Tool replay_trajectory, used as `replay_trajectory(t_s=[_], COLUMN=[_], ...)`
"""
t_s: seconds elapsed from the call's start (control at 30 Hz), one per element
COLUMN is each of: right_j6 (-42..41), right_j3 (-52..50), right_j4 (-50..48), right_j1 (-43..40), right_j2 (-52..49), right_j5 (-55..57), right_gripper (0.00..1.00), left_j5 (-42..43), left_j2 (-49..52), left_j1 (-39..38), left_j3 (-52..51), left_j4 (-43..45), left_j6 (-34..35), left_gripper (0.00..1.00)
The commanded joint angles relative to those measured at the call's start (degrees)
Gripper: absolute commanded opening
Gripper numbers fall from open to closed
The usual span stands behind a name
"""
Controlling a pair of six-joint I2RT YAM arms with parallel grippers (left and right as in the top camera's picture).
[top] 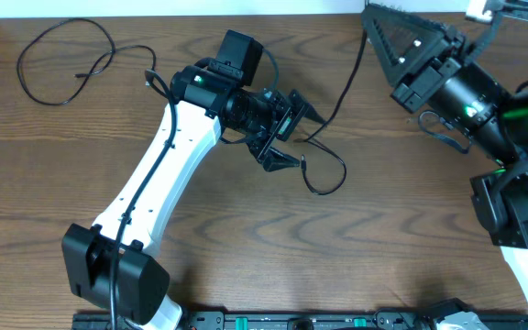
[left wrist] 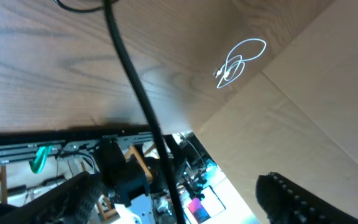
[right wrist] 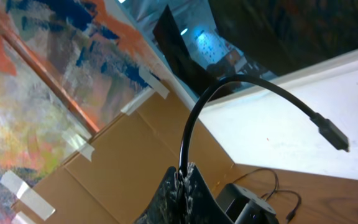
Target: Untangle cables
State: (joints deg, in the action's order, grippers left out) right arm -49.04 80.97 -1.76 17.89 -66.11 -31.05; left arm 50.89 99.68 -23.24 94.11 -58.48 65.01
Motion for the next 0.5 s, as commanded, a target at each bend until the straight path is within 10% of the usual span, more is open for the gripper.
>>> replay_trajectory(t_s=[0.0,0.47], right_j6=[-0.2,-0.2], right_j3=[0.4,0.4], right_j4=[0.3,1.7], right_j1=[-0.6,-0.6], right_j2=[2.3,2.5], right_j5=[0.6,0.7], right_gripper=[0.01,0.01], left_j5=[-1.4,3.1], left_j2=[0.3,0.3], left_j1=[0.2,0.2], left_j3=[-0.2,-0.2], left_j4=[-0.1,-0.1], left_j6=[1.0,1.8], left_gripper=[0.8,0.73])
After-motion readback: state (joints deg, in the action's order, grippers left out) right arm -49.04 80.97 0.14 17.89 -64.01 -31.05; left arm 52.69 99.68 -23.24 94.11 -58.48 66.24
